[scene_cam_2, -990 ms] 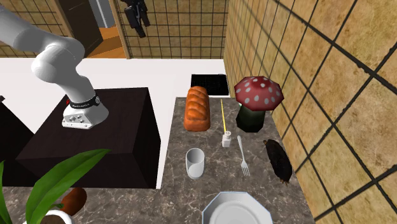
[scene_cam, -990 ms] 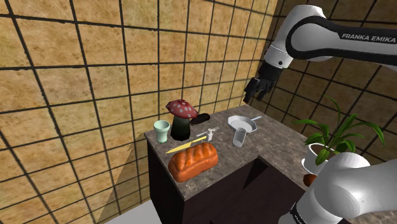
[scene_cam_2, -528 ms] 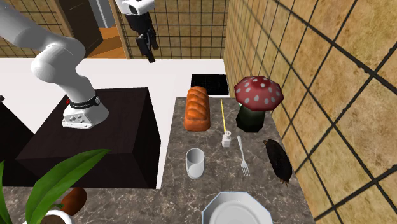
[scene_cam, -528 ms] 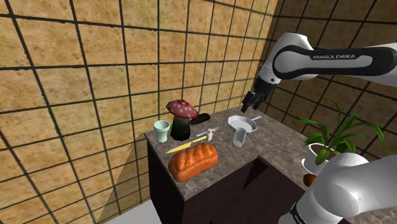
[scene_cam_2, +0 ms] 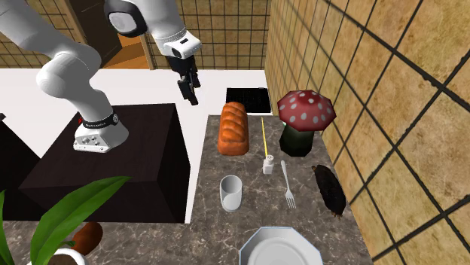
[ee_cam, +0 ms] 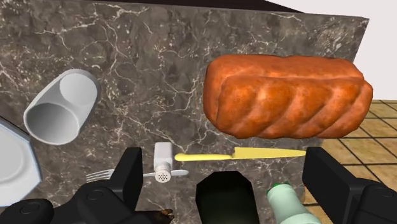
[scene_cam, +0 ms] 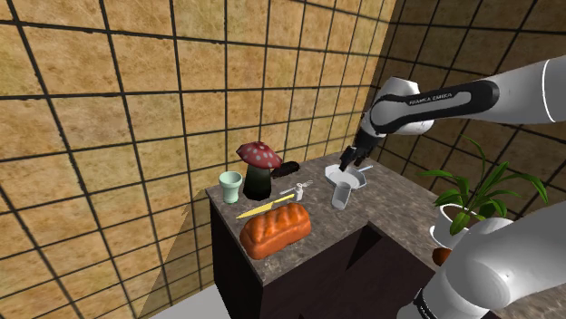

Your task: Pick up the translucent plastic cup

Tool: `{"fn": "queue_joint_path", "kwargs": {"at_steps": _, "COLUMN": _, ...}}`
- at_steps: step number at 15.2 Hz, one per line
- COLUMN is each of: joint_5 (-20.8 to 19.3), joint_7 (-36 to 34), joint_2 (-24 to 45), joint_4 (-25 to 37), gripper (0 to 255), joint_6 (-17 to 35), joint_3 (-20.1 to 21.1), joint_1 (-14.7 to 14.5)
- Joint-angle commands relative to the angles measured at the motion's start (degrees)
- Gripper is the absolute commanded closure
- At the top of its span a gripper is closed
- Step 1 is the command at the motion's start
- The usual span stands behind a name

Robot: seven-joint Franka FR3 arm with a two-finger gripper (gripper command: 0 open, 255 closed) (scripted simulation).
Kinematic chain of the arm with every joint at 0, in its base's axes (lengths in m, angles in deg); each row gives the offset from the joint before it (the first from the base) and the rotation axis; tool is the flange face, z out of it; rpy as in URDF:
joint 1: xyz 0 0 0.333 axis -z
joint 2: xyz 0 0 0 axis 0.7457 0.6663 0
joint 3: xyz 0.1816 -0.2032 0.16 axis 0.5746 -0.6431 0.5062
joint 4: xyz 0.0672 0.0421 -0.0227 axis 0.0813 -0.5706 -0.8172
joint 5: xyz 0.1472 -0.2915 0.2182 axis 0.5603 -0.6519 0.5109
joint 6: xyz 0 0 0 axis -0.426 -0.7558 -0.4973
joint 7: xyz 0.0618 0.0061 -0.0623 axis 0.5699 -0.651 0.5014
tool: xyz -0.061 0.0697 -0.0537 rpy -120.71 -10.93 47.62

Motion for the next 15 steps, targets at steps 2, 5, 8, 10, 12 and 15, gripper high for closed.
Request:
{"fn": "queue_joint_path", "kwargs": {"at_steps": 2, "joint_5": 0.84, "joint_7": 4.23, "joint_2": 5.42, "joint_4": 0.02, "gripper": 0, "joint_6": 5.57, "joint_3": -3.02, "joint_1": -0.11}}
{"fn": "queue_joint_path", "kwargs": {"at_steps": 5, "joint_5": 3.25, "joint_7": 8.84, "joint_2": 11.83, "joint_4": 1.36, "gripper": 0, "joint_6": 10.49, "joint_3": -5.91, "joint_1": -0.99}}
{"fn": "queue_joint_path", "kwargs": {"at_steps": 8, "joint_5": 7.57, "joint_7": 14.61, "joint_2": 18.73, "joint_4": 3.54, "gripper": 0, "joint_6": 14.75, "joint_3": -8.67, "joint_1": -2.13}}
{"fn": "queue_joint_path", "kwargs": {"at_steps": 10, "joint_5": 11.71, "joint_7": 19.24, "joint_2": 23.59, "joint_4": 5.48, "gripper": 0, "joint_6": 17.05, "joint_3": -10.06, "joint_1": -2.69}}
{"fn": "queue_joint_path", "kwargs": {"at_steps": 12, "joint_5": 16.66, "joint_7": 24.36, "joint_2": 28.60, "joint_4": 7.84, "gripper": 0, "joint_6": 18.83, "joint_3": -10.72, "joint_1": -2.66}}
{"fn": "queue_joint_path", "kwargs": {"at_steps": 15, "joint_5": 24.32, "joint_7": 31.99, "joint_2": 36.11, "joint_4": 12.09, "gripper": 0, "joint_6": 20.57, "joint_3": -10.00, "joint_1": -0.99}}
